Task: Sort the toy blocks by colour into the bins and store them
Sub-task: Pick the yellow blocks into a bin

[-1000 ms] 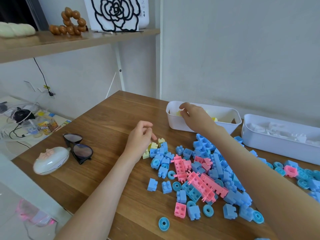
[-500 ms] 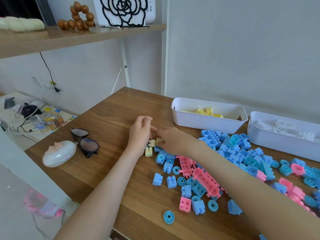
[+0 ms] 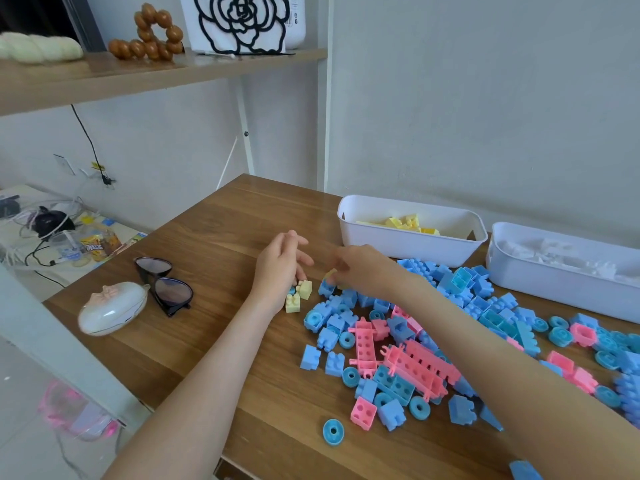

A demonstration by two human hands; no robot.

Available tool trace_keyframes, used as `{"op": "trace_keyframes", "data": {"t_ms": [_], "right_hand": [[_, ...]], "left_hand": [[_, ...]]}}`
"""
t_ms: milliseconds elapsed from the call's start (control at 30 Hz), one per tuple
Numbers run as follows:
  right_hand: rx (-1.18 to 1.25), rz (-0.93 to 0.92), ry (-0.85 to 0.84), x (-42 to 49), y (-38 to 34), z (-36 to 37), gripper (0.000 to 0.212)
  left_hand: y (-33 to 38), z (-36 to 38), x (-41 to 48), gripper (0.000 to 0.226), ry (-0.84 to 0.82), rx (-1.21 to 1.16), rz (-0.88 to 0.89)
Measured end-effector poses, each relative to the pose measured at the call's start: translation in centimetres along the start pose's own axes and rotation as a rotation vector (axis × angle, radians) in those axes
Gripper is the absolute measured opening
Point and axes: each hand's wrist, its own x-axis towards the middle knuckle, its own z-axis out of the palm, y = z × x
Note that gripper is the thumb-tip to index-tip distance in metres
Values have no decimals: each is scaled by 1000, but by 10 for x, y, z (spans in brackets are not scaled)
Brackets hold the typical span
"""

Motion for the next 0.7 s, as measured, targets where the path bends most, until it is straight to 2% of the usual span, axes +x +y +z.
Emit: {"op": "trace_keyframes", "data": {"t_ms": [167,233,333,433,500,633,700], "right_hand": [[114,16,112,2,6,-4,20],[161,-31,277,1,5,-10,17],[237,-67,632,2,9,-20,20],[218,-41,798,7,24,-28,23],[133,6,802,13,34,-31,24],[0,189,613,20,38,-34,34],[-101,170,591,15,26,-27,36]], "left_hand": [[0,-1,0,30,-12,17,15],[0,0,1,28,-9,27,17],[-1,0,3,23,9,22,4],[-1,1,2,21,-4,54,10],[0,1,2,17,-7,66,21],[0,2,2,14,-8,71,31],[-1,3,3,16,-5,93,34]]}}
